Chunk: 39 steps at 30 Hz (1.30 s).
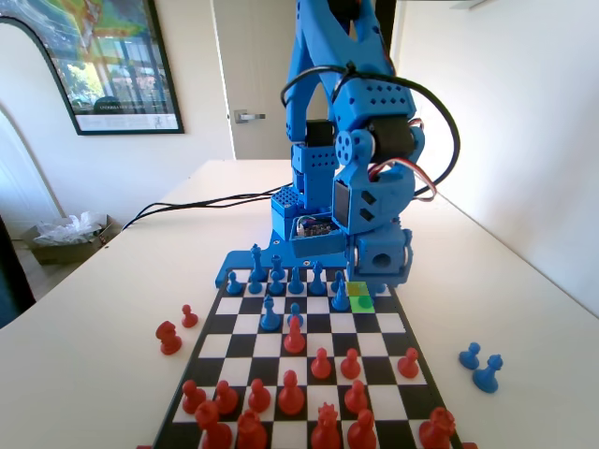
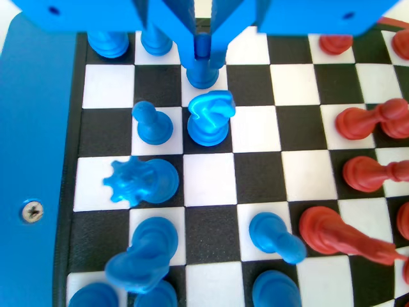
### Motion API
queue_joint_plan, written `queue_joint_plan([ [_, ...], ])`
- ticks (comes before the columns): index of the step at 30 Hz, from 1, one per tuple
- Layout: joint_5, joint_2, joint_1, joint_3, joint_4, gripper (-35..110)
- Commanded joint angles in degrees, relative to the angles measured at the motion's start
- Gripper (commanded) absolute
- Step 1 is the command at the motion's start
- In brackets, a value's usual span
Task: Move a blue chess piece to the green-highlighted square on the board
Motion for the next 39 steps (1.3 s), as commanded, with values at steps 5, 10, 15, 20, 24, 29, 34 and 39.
queue_joint_plan([
  [5, -0.4, 2.4, -0.5, -3.1, 3.0, 3],
  [10, -0.5, 2.4, -0.1, -4.5, 4.5, 5],
  [15, -0.1, 2.4, 0.1, -5.8, 5.8, 8],
  [20, 0.4, 2.4, 0.4, -7.0, 6.8, 10],
  [24, 1.3, 2.4, 0.2, -8.6, 8.7, 11],
  [29, 2.6, 2.6, -0.4, -10.6, 11.3, 12],
  [34, 4.1, 4.7, -1.4, -14.2, 17.1, 7],
  [39, 5.9, 8.4, -2.3, -16.5, 22.1, 1],
])
